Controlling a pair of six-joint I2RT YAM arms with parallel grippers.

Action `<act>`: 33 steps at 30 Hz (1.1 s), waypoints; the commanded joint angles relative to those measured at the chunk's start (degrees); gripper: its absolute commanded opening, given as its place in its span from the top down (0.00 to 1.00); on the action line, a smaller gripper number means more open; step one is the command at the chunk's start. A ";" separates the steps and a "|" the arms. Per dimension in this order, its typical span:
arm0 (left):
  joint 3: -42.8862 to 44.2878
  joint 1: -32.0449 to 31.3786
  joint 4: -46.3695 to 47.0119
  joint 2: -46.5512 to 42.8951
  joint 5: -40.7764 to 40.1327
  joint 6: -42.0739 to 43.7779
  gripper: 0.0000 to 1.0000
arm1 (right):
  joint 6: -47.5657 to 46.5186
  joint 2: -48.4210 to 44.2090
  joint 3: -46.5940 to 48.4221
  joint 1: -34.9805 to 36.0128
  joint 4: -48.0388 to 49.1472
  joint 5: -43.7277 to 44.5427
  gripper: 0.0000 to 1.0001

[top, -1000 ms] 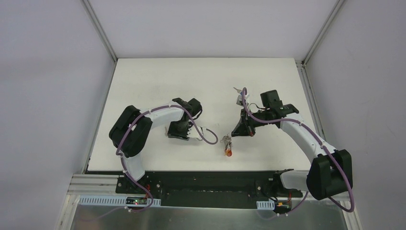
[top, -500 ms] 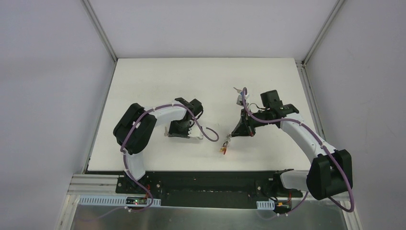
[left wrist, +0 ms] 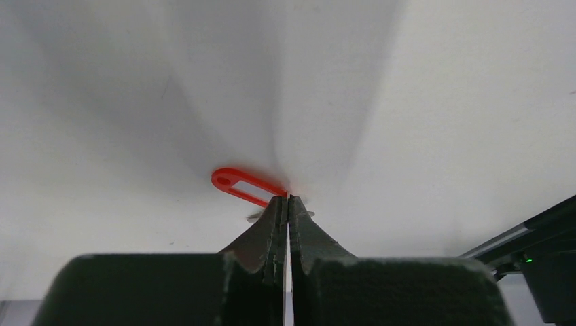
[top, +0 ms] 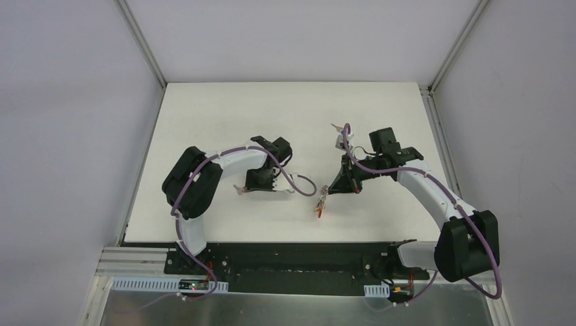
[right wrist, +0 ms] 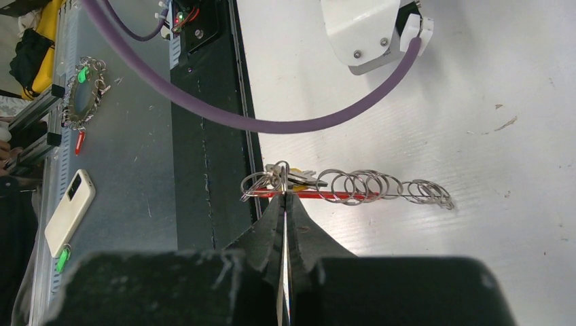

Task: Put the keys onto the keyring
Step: Pick up the key from the center of the board.

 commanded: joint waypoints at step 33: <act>15.30 2.55 -2.19 -21.46 63.00 -14.60 1.00 | -2.71 1.83 11.42 4.93 -3.92 -9.49 1.00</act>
